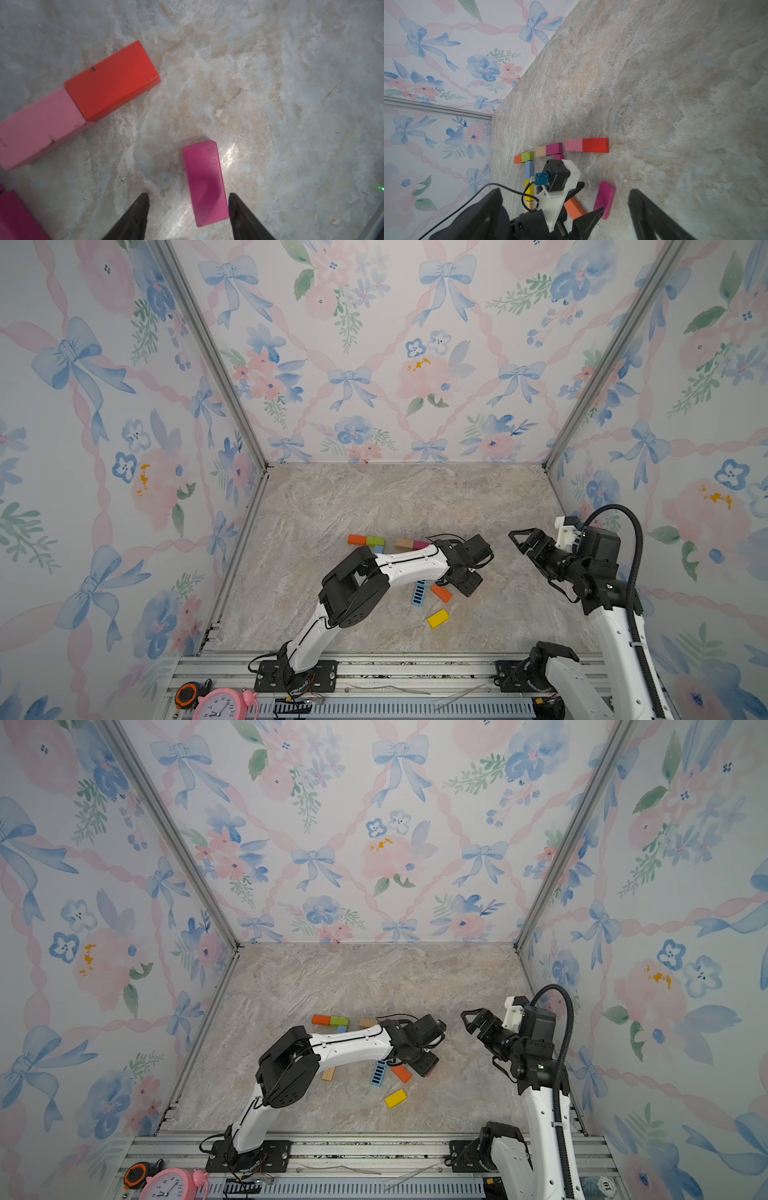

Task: Assemble the number 7 with building blocks
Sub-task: Assemble the building block at the center of the board.

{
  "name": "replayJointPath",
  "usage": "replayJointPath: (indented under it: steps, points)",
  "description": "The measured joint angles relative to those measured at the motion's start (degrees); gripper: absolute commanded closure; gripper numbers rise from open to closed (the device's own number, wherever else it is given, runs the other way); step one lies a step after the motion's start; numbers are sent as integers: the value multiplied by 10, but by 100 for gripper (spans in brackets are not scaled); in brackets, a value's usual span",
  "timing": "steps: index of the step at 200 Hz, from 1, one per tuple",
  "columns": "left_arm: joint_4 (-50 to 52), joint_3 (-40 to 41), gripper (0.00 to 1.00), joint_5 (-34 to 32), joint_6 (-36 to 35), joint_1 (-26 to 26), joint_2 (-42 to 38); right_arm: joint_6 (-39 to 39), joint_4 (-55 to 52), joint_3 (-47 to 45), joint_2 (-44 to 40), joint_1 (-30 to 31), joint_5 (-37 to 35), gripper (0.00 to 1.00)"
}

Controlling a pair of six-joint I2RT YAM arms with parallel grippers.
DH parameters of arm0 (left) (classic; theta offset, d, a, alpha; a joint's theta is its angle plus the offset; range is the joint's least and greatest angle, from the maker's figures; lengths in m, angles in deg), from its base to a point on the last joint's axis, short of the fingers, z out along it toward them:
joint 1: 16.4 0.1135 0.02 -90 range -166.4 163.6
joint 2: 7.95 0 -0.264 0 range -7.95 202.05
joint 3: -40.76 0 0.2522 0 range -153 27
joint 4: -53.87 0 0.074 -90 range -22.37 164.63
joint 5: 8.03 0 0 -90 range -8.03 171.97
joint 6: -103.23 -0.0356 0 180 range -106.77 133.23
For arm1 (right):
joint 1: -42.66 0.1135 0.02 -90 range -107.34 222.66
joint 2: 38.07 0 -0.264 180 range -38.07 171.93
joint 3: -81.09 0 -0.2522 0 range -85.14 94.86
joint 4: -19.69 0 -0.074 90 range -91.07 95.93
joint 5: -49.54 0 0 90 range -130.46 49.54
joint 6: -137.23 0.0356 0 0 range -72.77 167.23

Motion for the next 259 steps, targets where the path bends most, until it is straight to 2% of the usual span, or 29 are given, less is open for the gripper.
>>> replayJointPath:
  steps: [111,135,167,224,259]
  points:
    - [26,-29,43,1,20,-14,33,0,25,-2,8,0,5,3]
    - [28,-29,51,-3,28,-18,33,0,28,-4,7,0,6,3]
    - [32,-29,69,-7,47,-20,33,0,29,-9,0,0,9,3]
    - [31,-28,84,1,91,-11,33,0,29,-9,-13,0,8,3]
    - [31,-38,86,16,126,8,37,0,29,-9,-14,0,8,3]
